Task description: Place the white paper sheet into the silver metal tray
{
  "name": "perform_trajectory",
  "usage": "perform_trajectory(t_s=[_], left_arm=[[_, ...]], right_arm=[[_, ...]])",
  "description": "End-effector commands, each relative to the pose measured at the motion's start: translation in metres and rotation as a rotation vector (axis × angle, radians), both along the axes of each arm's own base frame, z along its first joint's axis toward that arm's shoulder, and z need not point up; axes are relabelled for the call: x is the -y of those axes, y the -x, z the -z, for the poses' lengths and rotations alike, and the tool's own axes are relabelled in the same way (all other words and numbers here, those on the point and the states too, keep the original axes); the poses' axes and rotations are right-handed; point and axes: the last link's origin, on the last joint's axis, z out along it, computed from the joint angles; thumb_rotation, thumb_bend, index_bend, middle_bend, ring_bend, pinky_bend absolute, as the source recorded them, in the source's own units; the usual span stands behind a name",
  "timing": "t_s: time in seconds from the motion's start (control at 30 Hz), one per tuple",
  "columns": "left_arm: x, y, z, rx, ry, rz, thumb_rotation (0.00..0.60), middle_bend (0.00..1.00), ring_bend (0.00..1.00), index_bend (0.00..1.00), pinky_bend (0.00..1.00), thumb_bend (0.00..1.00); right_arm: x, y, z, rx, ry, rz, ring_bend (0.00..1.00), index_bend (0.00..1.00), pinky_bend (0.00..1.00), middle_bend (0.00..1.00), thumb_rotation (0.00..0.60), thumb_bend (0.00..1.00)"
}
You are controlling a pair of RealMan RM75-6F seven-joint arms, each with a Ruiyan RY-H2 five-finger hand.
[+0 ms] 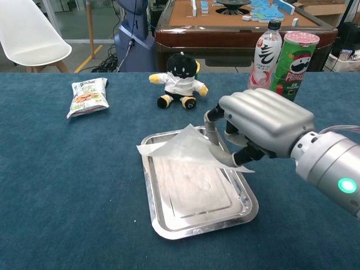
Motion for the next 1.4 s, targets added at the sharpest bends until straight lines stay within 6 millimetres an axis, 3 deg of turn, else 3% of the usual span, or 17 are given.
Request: perform_trajectory(t_s=[0.03,0.2,0.3,0.43,0.5,1.1,1.23,1.3,1.4], left_arm=[[0.000,0.000,0.000,0.000,0.000,0.000,0.600,0.36,0.35,0.42,0.49,0.15],[0.000,0.001,0.000,-0.002,0.001,-0.007,0.600,0.36,0.35,0.42,0.49,0.15],[0.000,0.000,0.000,-0.004,0.000,-0.009,0.600,0.36,0.34,0.42,0.49,0.15],[0.000,0.001,0.000,-0.003,0.000,-0.009,0.600,0.36,0.35,0.42,0.49,0.15],[0.000,0.001,0.000,-0.004,0.002,-0.010,0.600,0.36,0.34,0.42,0.49,0.15],[0.000,0.001,0.000,-0.005,0.004,-0.011,0.600,0.36,0.35,0.42,0.49,0.15],[0.000,0.001,0.000,-0.005,0.003,-0.011,0.600,0.36,0.35,0.42,0.49,0.15],[0.000,0.001,0.000,-0.006,0.004,-0.010,0.600,0.36,0.35,0.42,0.49,0.15],[0.000,0.001,0.000,-0.006,0.004,-0.010,0.600,0.36,0.34,0.42,0.49,0.15]], right_arm=[[0.001,0.000,0.001,-0.012,0.016,-0.002,1.00,0.63,1.00,1.00,0.600,0.59],[-0.001,0.000,0.001,-0.016,0.030,-0.009,1.00,0.63,1.00,1.00,0.600,0.56],[-0.002,-0.001,-0.001,-0.020,0.037,-0.030,1.00,0.53,1.00,1.00,0.600,0.39],[-0.003,-0.001,-0.002,-0.012,0.030,-0.039,1.00,0.39,1.00,1.00,0.600,0.05],[-0.003,-0.001,-0.003,-0.006,0.029,-0.044,1.00,0.37,1.00,1.00,0.600,0.00],[-0.004,-0.006,-0.014,0.040,-0.010,-0.055,1.00,0.37,1.00,1.00,0.600,0.00],[-0.001,-0.002,-0.015,0.016,-0.042,-0.045,1.00,0.42,1.00,1.00,0.600,0.01],[0.000,0.002,-0.015,-0.019,-0.072,-0.039,1.00,0.43,1.00,1.00,0.600,0.07],[0.002,0.006,-0.013,-0.061,-0.102,-0.030,1.00,0.44,1.00,1.00,0.600,0.30]])
